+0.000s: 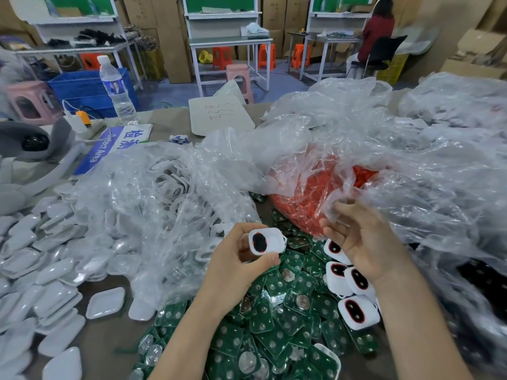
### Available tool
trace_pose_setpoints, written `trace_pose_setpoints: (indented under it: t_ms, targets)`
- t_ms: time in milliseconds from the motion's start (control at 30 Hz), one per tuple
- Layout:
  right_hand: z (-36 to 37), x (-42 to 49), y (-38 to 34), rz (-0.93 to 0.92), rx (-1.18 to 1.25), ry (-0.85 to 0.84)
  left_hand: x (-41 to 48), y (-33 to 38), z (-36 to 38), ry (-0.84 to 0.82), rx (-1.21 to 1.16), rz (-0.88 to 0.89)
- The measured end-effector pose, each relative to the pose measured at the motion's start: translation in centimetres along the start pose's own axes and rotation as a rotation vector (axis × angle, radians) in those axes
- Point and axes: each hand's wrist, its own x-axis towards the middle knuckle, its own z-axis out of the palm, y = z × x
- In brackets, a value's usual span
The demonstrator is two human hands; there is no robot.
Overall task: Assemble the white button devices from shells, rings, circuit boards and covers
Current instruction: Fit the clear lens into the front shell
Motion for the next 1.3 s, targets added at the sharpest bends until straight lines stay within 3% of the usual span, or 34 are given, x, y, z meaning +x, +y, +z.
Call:
trace_pose_setpoints:
  t_ms: [333, 767, 1067, 1300]
  targets:
    - [0.2, -0.5, 0.7, 0.007, -0.268, 0.017, 0.0, 0.1, 0.0, 0.002, 0.012, 0.002]
    - [2.1, -1.6, 0.3, 0.052, -0.037, -0.104, 0.0, 0.1, 0.0, 0.004, 0.034, 0.007]
    - [2.4, -1.9, 0.9, 0.075, -0.036, -0.17, 0.0, 0.0, 0.0, -0.004, 0.031, 0.013]
    - [3.1, -1.9, 2.2, 0.071, 0.01, -0.114, 0.1, -0.2, 0.0, 0.0, 0.04, 0.021]
